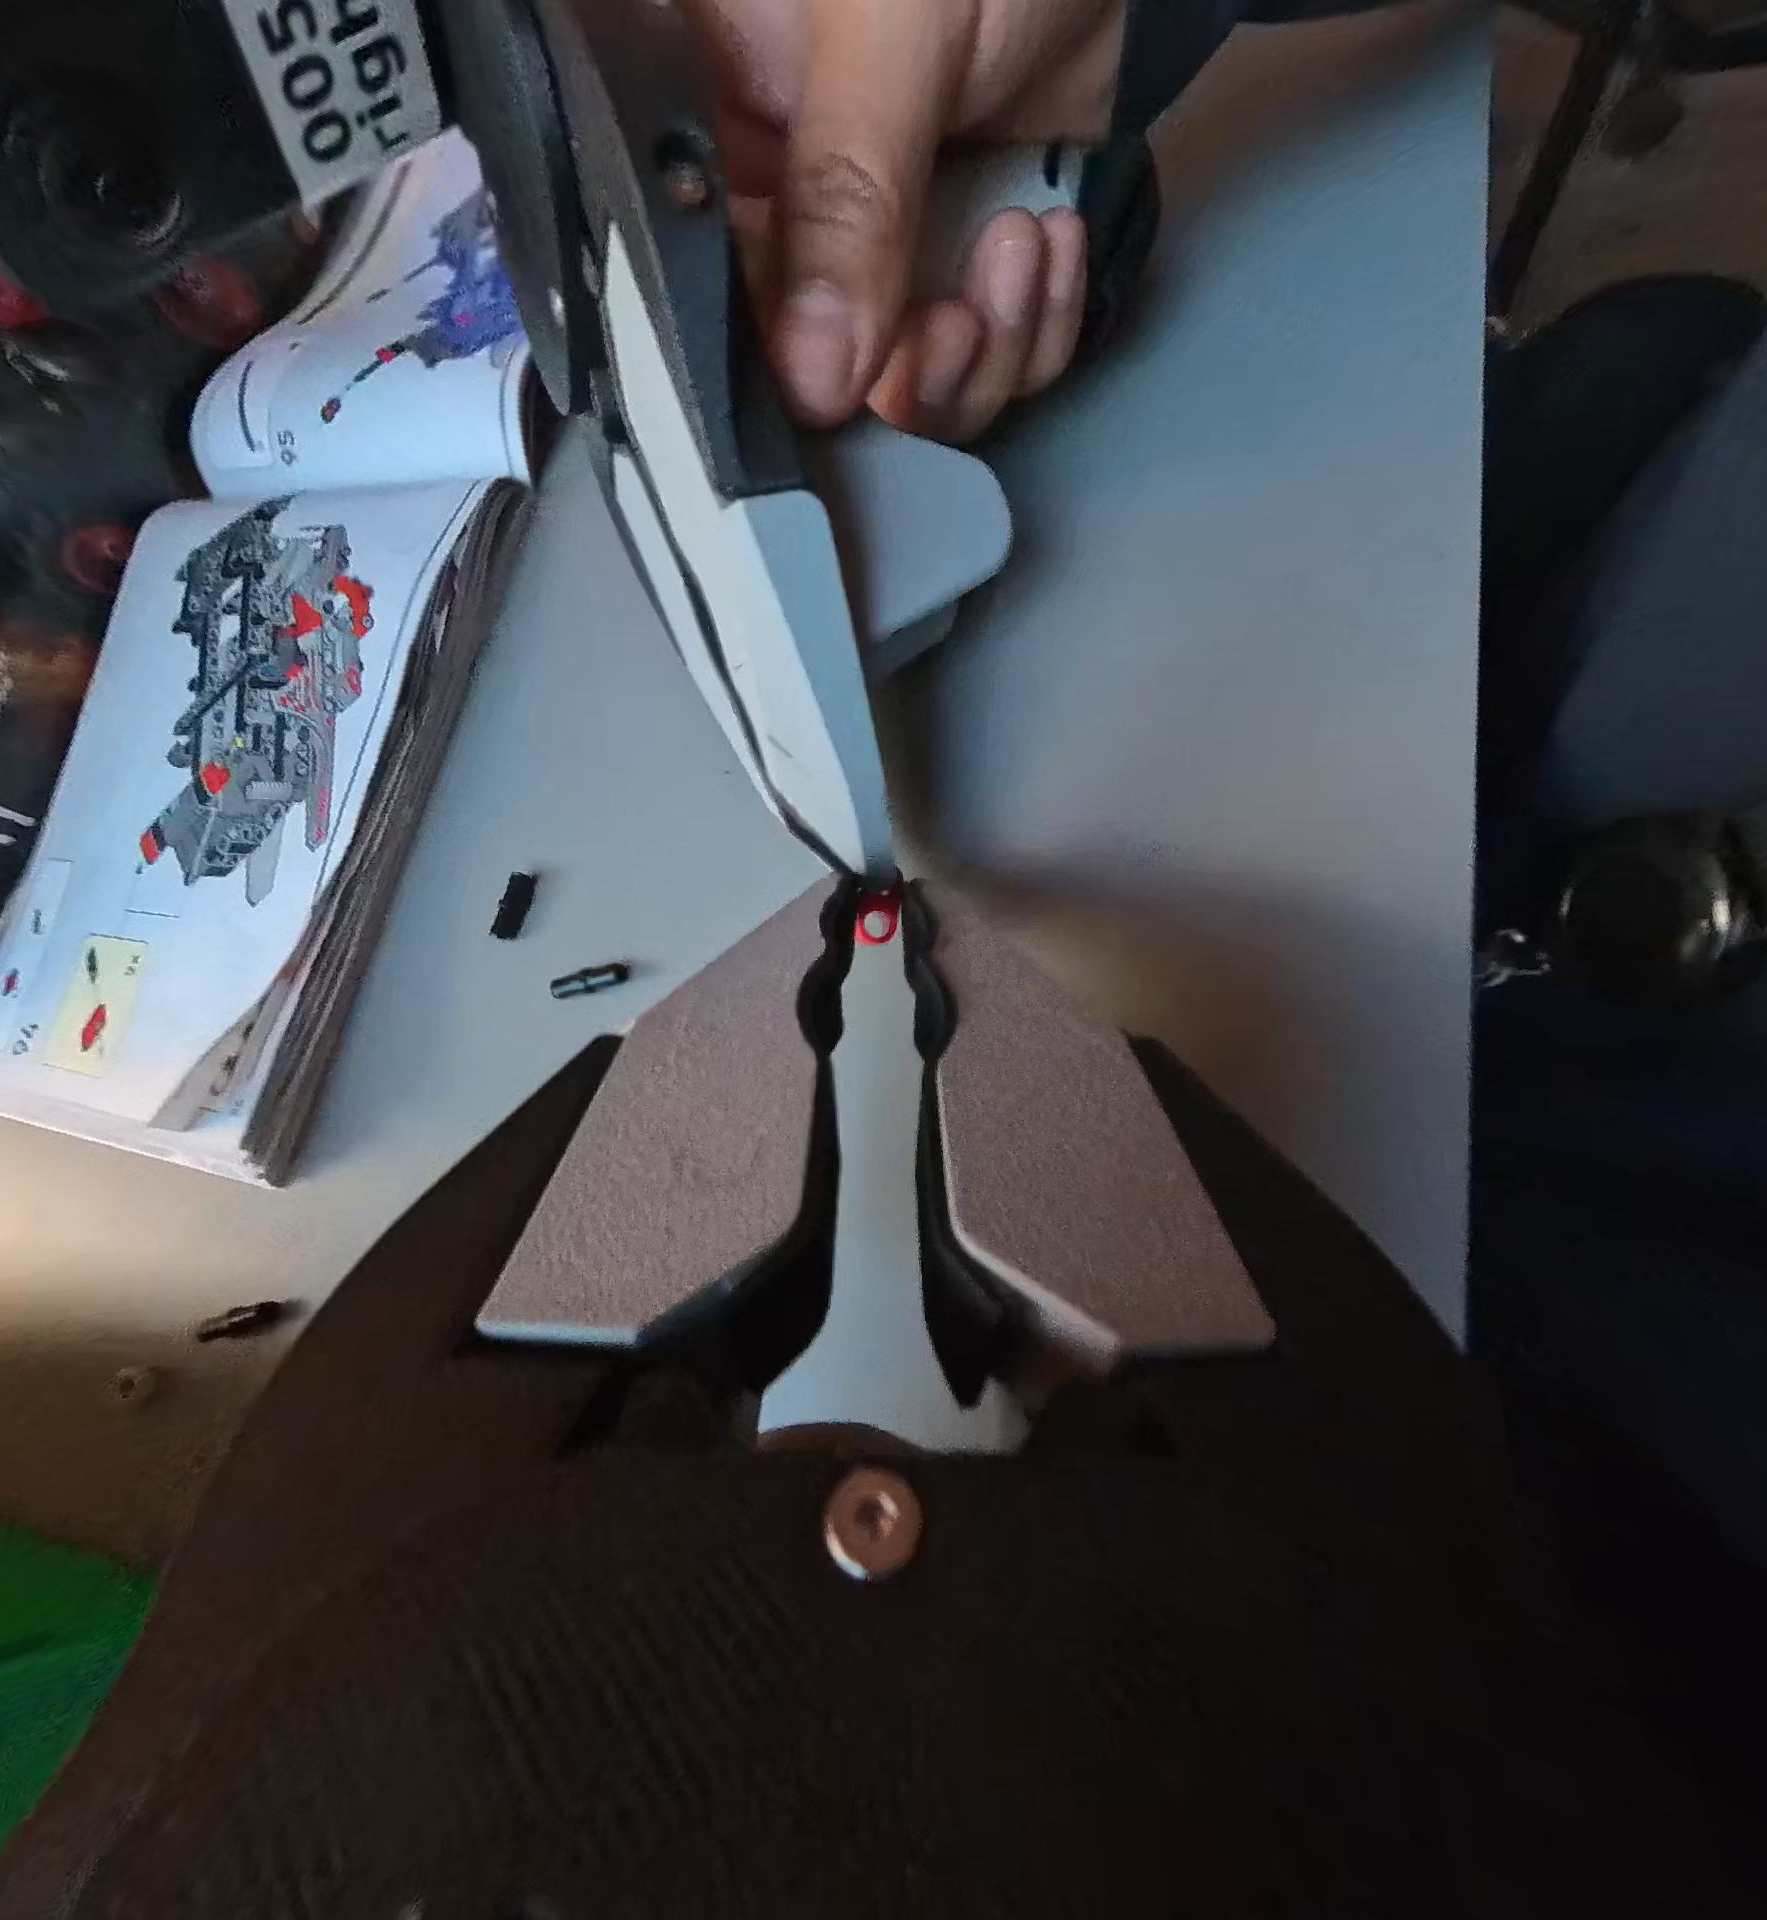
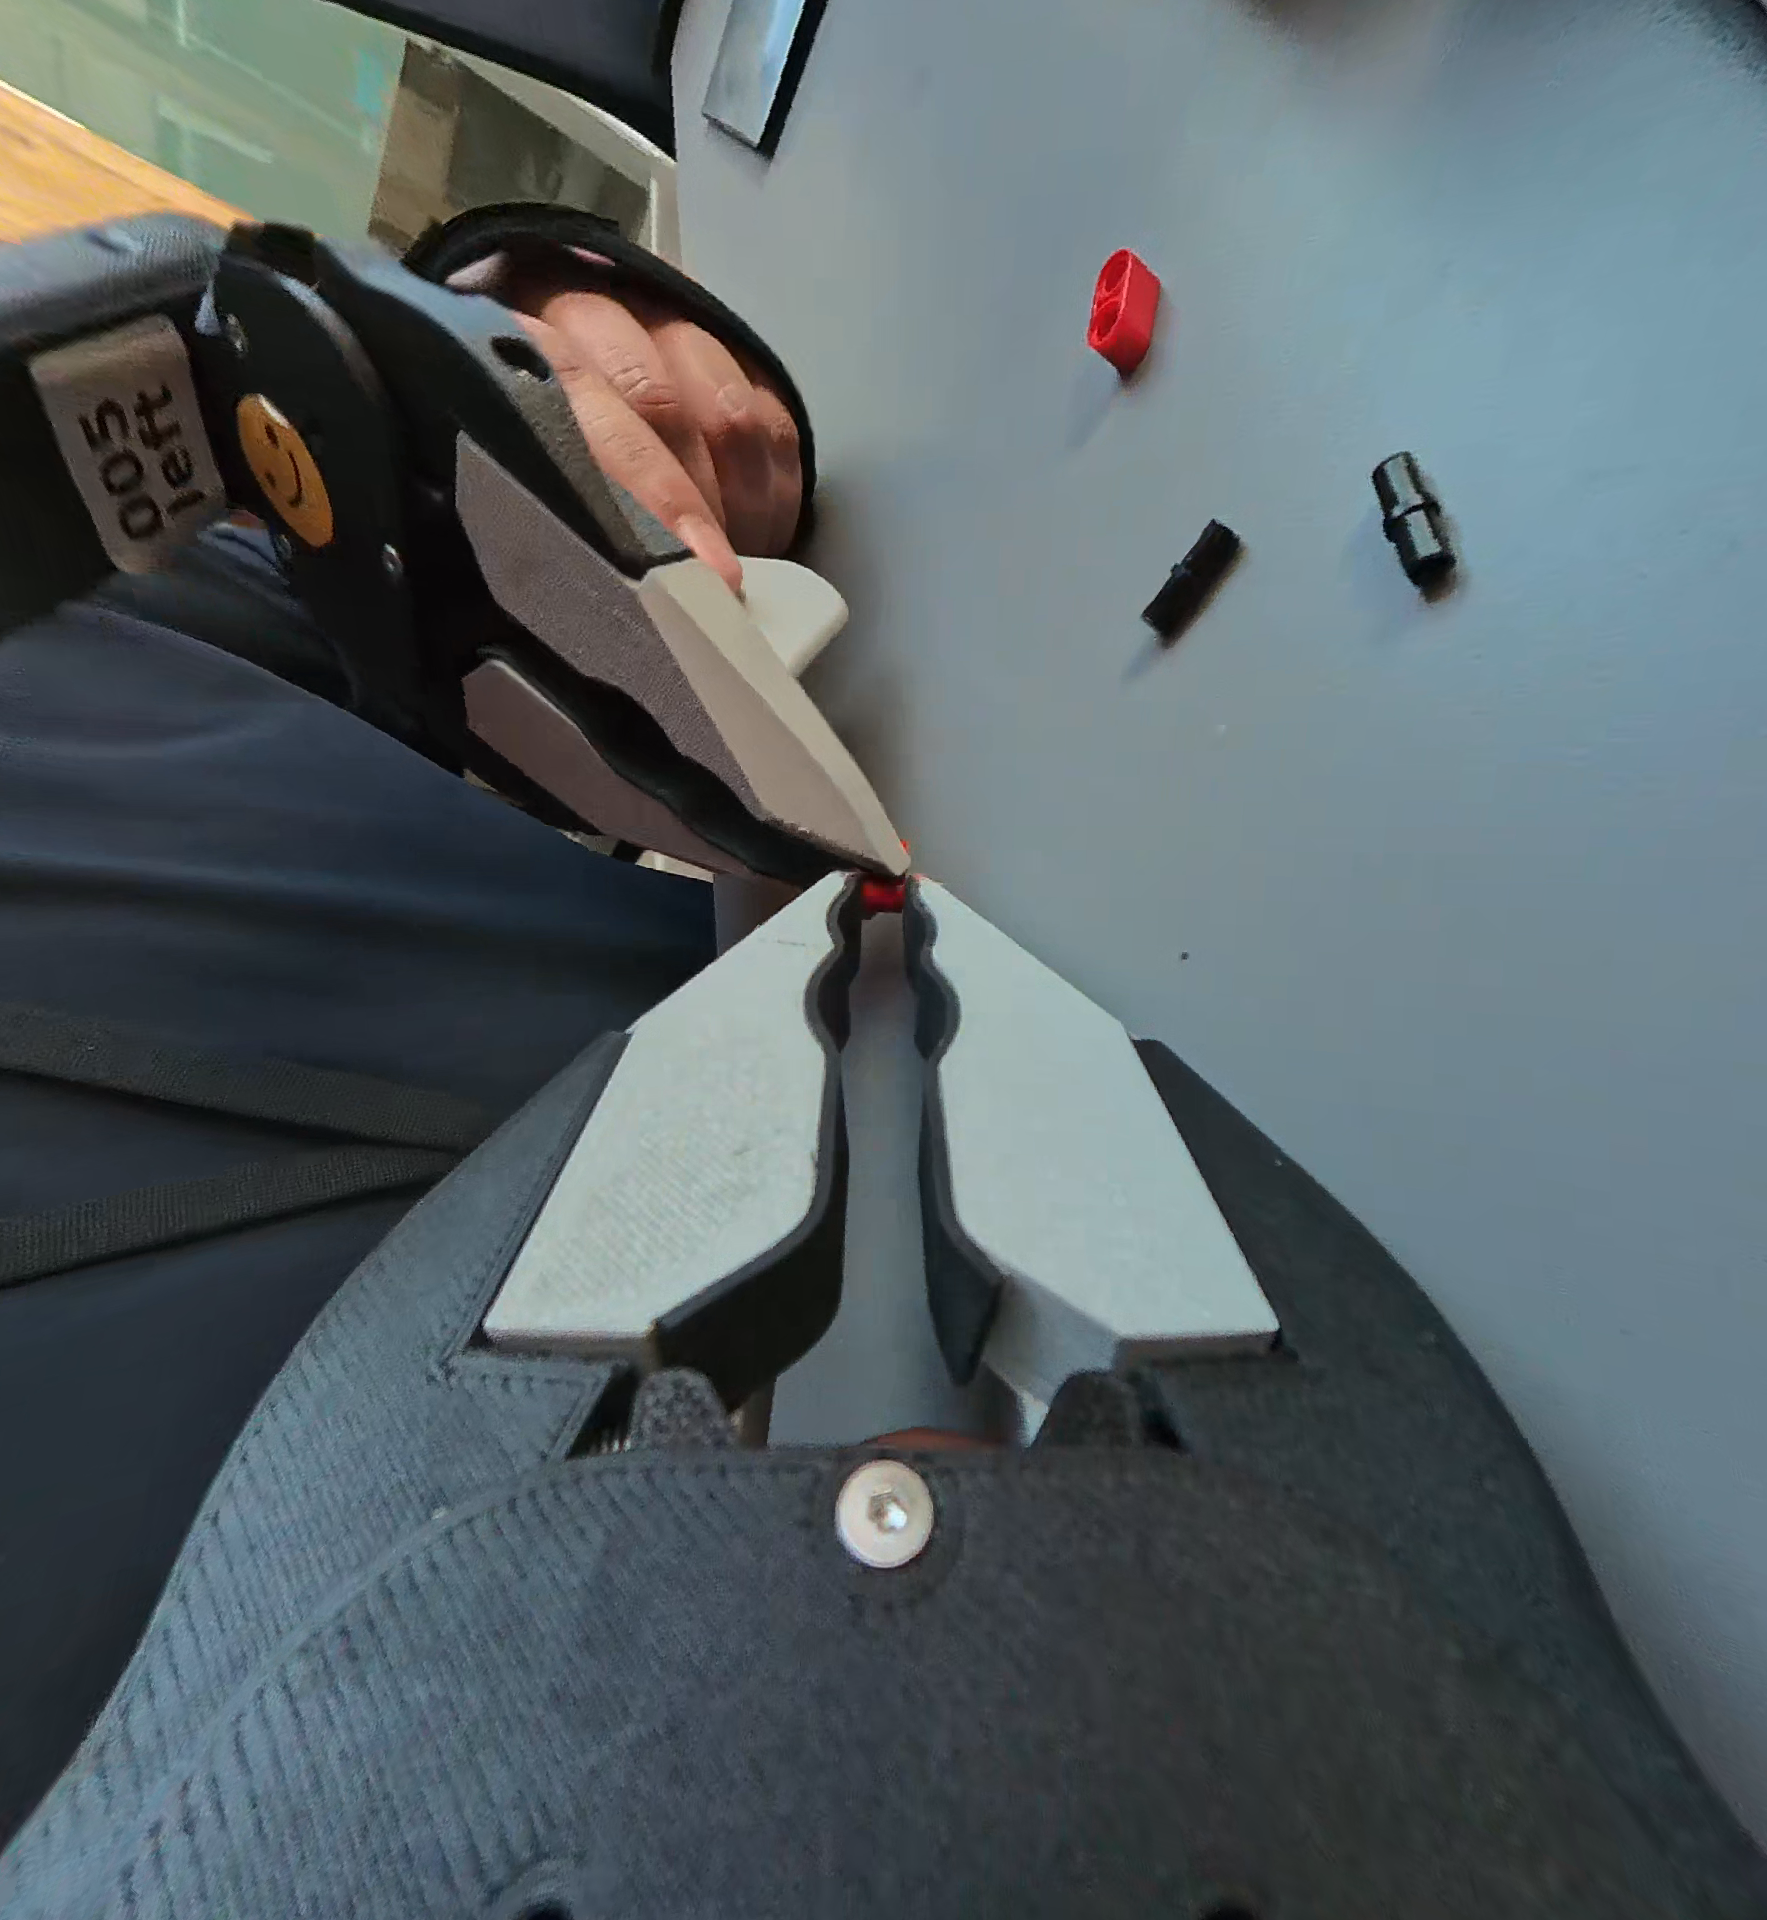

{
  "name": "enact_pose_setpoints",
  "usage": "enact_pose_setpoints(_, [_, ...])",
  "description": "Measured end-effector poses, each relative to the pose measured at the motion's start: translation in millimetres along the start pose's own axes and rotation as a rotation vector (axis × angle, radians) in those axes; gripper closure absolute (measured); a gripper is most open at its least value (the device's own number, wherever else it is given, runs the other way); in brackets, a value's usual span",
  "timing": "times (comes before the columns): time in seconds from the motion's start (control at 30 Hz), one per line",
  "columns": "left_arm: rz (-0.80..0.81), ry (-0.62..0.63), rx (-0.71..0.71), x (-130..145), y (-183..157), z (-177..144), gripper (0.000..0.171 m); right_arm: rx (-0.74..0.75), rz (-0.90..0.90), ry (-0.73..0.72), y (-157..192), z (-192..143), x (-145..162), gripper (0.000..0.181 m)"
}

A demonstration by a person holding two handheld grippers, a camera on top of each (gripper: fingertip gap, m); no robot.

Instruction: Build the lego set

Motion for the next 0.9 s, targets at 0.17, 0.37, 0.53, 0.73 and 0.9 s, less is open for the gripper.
enact_pose_setpoints(0.17, [-0.259,0.083,0.094,7.8,6.3,3.6,0.167,0.187,-0.137,-0.006,-0.4,-8.1,2.0,0.171])
enact_pose_setpoints(0.37, [-0.315,0.098,0.15,5.7,9.0,5.7,0.16,0.361,-0.299,-0.003,8.3,-15.9,5.2,0.179])
enact_pose_setpoints(0.53, [-0.307,0.117,0.125,5.3,7.9,4.3,0.152,0.427,-0.325,-0.049,6.0,-23.6,0.6,0.181])
enact_pose_setpoints(0.73, [-0.379,0.102,0.069,15.6,14.9,-15.0,0.144,0.56,-0.365,-0.101,-6.4,-12.9,-27.9,0.166])
enact_pose_setpoints(0.9, [-0.418,0.089,-0.07,26.7,33.3,-34.6,0.147,0.577,-0.382,-0.081,-8.6,8.9,-42.9,0.167])
Point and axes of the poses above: each gripper's, where its closed fingertips meet, z out along the fingers, x out of its underside, y = z × x across the jaws, the point moved 7 cm from there along -z, back along the fingers, and after that the axes turned 2 degrees about -y, right-handed, at the moved point
